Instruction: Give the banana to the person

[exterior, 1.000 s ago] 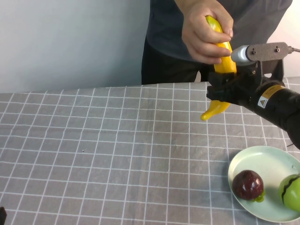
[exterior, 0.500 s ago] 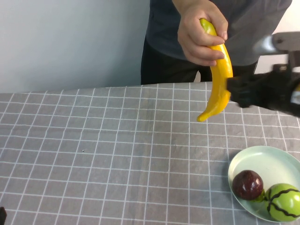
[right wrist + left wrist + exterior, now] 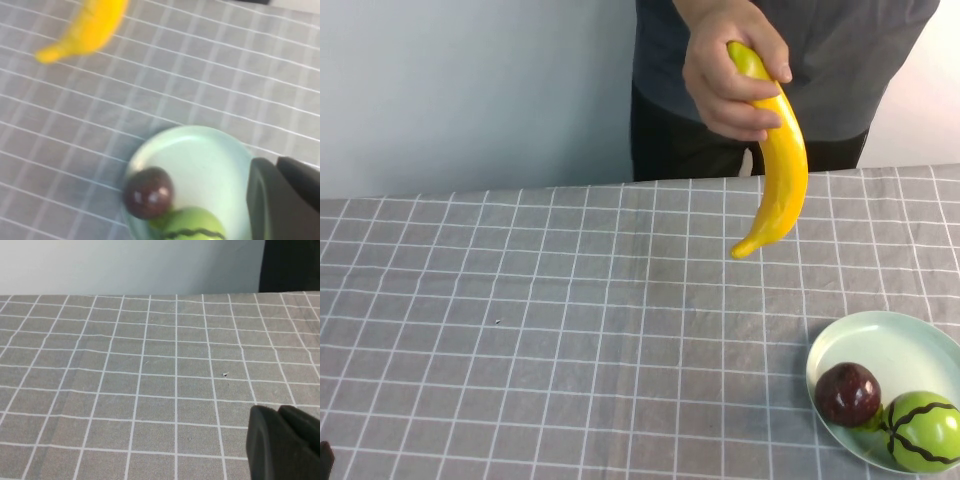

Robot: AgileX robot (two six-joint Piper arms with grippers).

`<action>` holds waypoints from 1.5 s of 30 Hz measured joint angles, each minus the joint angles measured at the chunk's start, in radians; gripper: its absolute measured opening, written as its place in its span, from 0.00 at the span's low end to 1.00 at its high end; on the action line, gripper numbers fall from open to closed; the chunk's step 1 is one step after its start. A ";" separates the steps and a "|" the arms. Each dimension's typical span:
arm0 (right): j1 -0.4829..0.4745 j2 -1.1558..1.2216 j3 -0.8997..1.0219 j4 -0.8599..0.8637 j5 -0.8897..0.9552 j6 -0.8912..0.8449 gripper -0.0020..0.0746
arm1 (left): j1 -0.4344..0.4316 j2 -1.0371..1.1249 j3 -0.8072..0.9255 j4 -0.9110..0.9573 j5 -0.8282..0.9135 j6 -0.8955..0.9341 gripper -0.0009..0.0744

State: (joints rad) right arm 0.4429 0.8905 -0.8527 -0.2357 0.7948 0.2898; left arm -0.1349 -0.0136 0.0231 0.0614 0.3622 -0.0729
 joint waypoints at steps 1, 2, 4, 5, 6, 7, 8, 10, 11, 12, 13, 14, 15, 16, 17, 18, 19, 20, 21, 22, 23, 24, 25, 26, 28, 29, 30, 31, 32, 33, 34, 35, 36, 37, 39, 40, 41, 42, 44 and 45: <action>0.000 -0.011 0.000 -0.018 0.018 -0.002 0.02 | 0.000 0.000 0.000 0.000 0.000 0.000 0.01; 0.000 -0.017 0.000 -0.030 0.033 -0.002 0.02 | 0.000 0.000 0.000 0.000 0.000 0.000 0.01; 0.000 -0.027 0.000 -0.040 0.063 0.012 0.02 | 0.000 0.000 0.000 0.000 0.000 0.000 0.01; 0.000 -0.029 0.000 -0.043 0.077 0.016 0.02 | 0.000 0.000 0.000 0.000 0.000 0.000 0.01; 0.000 -0.032 0.000 -0.047 0.092 0.018 0.02 | 0.000 0.000 0.000 0.000 0.000 0.000 0.01; 0.000 -0.032 0.000 -0.050 0.107 0.018 0.02 | 0.000 0.000 0.000 0.000 0.000 0.000 0.01; 0.000 -0.032 0.000 -0.054 0.118 0.018 0.02 | 0.000 0.000 0.000 0.000 0.000 0.000 0.01; 0.000 -0.036 0.000 -0.067 0.128 0.018 0.02 | 0.000 0.000 0.000 0.000 0.000 0.000 0.01; 0.000 -0.040 0.002 -0.078 0.125 0.018 0.02 | 0.000 0.000 0.000 0.000 0.000 0.000 0.01; -0.007 -0.049 0.016 -0.087 0.106 0.018 0.02 | 0.000 0.000 0.000 0.000 0.000 0.000 0.01; -0.024 -0.065 0.038 -0.091 0.073 0.018 0.02 | 0.000 0.000 0.000 0.000 0.000 0.000 0.01; -0.050 -0.086 0.071 -0.091 0.037 0.018 0.02 | 0.000 0.000 0.000 0.000 0.000 0.000 0.01; -0.086 -0.120 0.115 -0.091 -0.014 0.013 0.02 | 0.000 0.000 0.000 0.000 0.000 0.000 0.01; -0.127 -0.163 0.169 -0.091 -0.074 0.004 0.02 | 0.000 0.000 0.000 0.000 0.000 0.000 0.01; -0.162 -0.203 0.220 -0.091 -0.124 -0.003 0.02 | 0.000 0.000 0.000 0.000 0.000 0.000 0.01; -0.206 -0.259 0.290 -0.100 -0.188 -0.008 0.02 | 0.000 0.000 0.000 0.000 0.000 0.000 0.01; -0.250 -0.319 0.366 -0.122 -0.252 -0.013 0.02 | 0.000 0.000 0.000 0.000 0.000 0.000 0.01; -0.285 -0.382 0.575 -0.264 -0.557 -0.030 0.02 | 0.000 0.000 0.000 0.000 0.000 0.000 0.01; -0.325 -0.446 0.507 -0.182 -0.382 -0.017 0.02 | 0.000 0.000 0.000 0.000 0.000 0.000 0.01; -0.362 -0.510 0.582 -0.210 -0.439 -0.012 0.02 | 0.000 0.000 0.000 0.000 0.000 0.000 0.01; -0.390 -0.561 0.650 -0.224 -0.476 0.002 0.02 | 0.000 0.000 0.000 0.000 0.000 0.000 0.01; -0.422 -0.624 0.708 -0.231 -0.512 0.028 0.02 | 0.000 0.000 0.000 0.000 0.000 0.000 0.01; -0.450 -0.684 0.758 -0.237 -0.535 0.061 0.02 | 0.000 0.000 0.000 0.000 0.000 0.000 0.01; -0.474 -0.730 0.793 -0.240 -0.547 0.086 0.02 | 0.000 0.000 0.000 0.000 0.000 0.000 0.01; -0.507 -0.829 0.858 -0.241 -0.565 0.127 0.02 | 0.000 0.000 0.000 0.000 0.000 0.000 0.01; -0.513 -0.864 0.871 -0.241 -0.567 0.137 0.02 | 0.000 0.000 0.000 0.000 0.000 0.000 0.01; -0.520 -0.884 0.875 -0.239 -0.567 0.144 0.02 | 0.000 0.000 0.000 0.000 0.000 0.000 0.01; -0.522 -0.894 0.877 -0.236 -0.567 0.148 0.02 | 0.000 0.000 0.000 0.000 0.000 0.000 0.01; -0.524 -0.896 0.877 -0.236 -0.567 0.150 0.02 | 0.000 0.000 0.000 0.000 0.000 0.000 0.01; -0.524 -0.899 0.877 -0.236 -0.567 0.154 0.02 | 0.000 0.000 0.000 0.000 0.000 0.000 0.01; -0.524 -0.899 0.877 -0.231 -0.565 0.160 0.02 | 0.000 0.000 0.000 0.000 0.000 0.000 0.01; -0.524 -0.899 0.877 -0.224 -0.565 0.164 0.02 | 0.000 0.000 0.000 0.000 0.001 0.000 0.01; -0.524 -0.899 0.877 -0.215 -0.563 0.172 0.02 | 0.000 0.000 0.000 0.000 0.001 0.000 0.01; -0.524 -0.899 0.879 -0.203 -0.563 0.178 0.02 | 0.000 0.000 0.000 0.000 0.001 0.000 0.01; -0.524 -0.899 0.879 -0.180 -0.563 0.182 0.02 | 0.000 0.000 0.000 0.000 0.001 0.000 0.01; -0.524 -0.899 0.879 -0.175 -0.563 0.182 0.02 | 0.000 0.000 0.000 0.000 0.001 0.000 0.01; -0.524 -0.899 0.879 -0.172 -0.563 0.182 0.02 | 0.000 0.000 0.000 0.000 0.001 0.000 0.01; -0.524 -0.899 0.879 -0.169 -0.563 0.182 0.02 | 0.000 0.000 0.000 0.000 0.001 0.000 0.01; -0.524 -0.899 0.879 -0.161 -0.561 0.170 0.02 | 0.000 0.000 0.000 0.000 0.001 0.000 0.01; -0.524 -0.899 0.879 -0.146 -0.555 0.149 0.02 | 0.000 0.000 0.000 0.000 0.001 0.000 0.01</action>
State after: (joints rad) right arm -0.0811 -0.0081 0.0259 -0.3821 0.2400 0.4385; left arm -0.1349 -0.0136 0.0231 0.0614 0.3629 -0.0729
